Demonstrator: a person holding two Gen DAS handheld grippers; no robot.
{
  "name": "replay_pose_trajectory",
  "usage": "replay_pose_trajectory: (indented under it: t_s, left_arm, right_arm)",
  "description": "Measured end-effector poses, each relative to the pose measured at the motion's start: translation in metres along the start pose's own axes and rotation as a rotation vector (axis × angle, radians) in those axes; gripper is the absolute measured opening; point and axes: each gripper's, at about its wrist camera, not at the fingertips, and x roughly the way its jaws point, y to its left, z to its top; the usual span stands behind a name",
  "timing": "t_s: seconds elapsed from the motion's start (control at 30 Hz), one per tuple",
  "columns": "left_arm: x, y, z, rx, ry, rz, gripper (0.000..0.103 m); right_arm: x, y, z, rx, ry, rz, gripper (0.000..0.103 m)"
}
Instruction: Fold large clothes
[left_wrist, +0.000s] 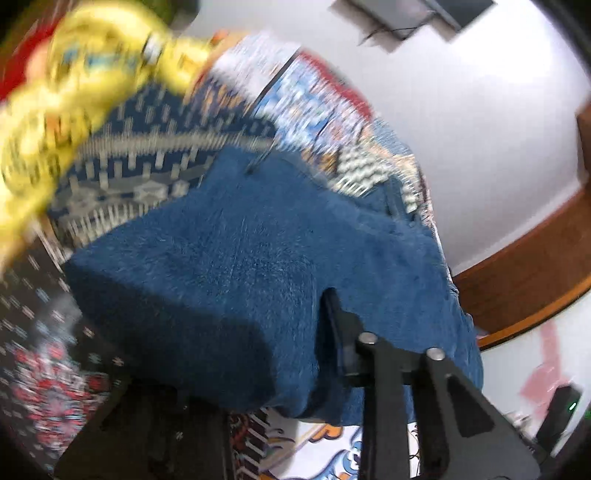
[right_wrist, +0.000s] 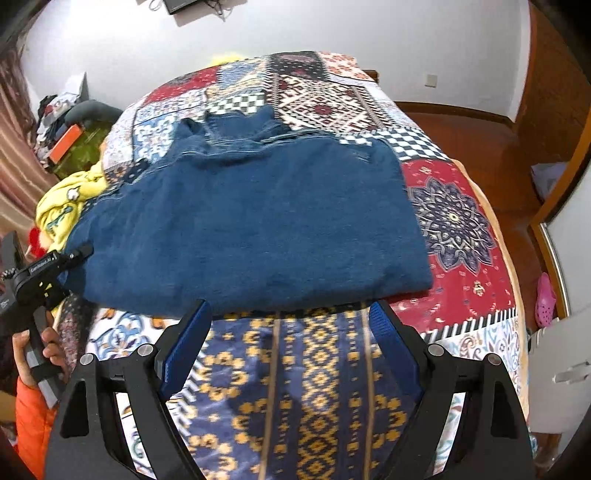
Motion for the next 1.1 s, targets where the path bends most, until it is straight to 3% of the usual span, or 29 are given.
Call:
replay_pose_trajectory:
  t_s: [0.23, 0.43, 0.67, 0.83, 0.97, 1.1]
  left_arm:
    - [-0.070, -0.032, 0.025, 0.122, -0.103, -0.051, 0.018]
    - [-0.116, -0.030, 0.038, 0.189, -0.208, -0.018, 0.017]
    - [-0.102, -0.002, 0.035, 0.208, -0.161, 0.054, 0.017]
    - [-0.090, 0.007, 0.029, 0.199, -0.133, 0.080, 0.017]
    - [-0.087, -0.010, 0.028, 0.267, -0.140, 0.115, 0.017]
    - [-0.089, -0.040, 0.031, 0.320, -0.158, 0.097, 0.017]
  right_arm:
    - [-0.012, 0.036, 0.014, -0.086, -0.016, 0.015, 0.085]
    - [-0.001, 0.092, 0.027, -0.190, -0.010, 0.106, 0.085]
    - [0.056, 0.157, 0.033, -0.314, 0.096, 0.203, 0.085]
    - [0.100, 0.173, 0.020, -0.349, 0.203, 0.228, 0.085]
    - [0.103, 0.171, 0.013, -0.372, 0.189, 0.248, 0.088]
    - [0.083, 0.157, 0.022, -0.334, 0.179, 0.275, 0.088]
